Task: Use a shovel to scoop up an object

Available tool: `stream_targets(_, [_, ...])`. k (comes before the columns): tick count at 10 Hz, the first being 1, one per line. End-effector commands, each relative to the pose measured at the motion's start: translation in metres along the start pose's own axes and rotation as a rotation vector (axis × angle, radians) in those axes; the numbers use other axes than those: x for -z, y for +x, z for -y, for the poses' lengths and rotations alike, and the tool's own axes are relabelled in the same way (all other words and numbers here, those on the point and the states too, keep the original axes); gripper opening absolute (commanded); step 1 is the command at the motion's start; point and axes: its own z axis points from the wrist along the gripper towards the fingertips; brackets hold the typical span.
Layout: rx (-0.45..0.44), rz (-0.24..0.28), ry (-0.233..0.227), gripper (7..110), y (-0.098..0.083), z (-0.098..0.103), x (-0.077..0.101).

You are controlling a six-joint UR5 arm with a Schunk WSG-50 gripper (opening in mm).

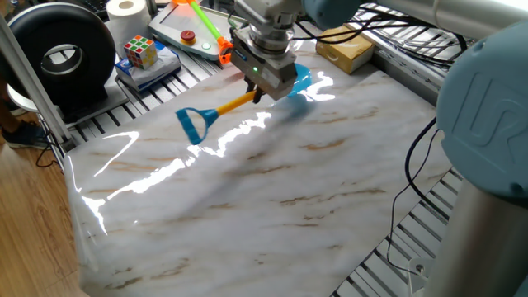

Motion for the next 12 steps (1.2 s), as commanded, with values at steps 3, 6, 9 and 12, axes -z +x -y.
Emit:
stream_targets(3, [0.034, -0.004, -0.007, 7, 0.045, -0.011, -0.008])
stream_targets(6, [-0.006, -0.003, -0.026, 7, 0.057, -0.020, -0.012])
stream_targets(9, [-0.007, 0.007, -0.017, 7, 0.059, -0.017, -0.014])
stream_targets(12, [0.000, 0.013, -0.014, 7, 0.061, -0.019, -0.015])
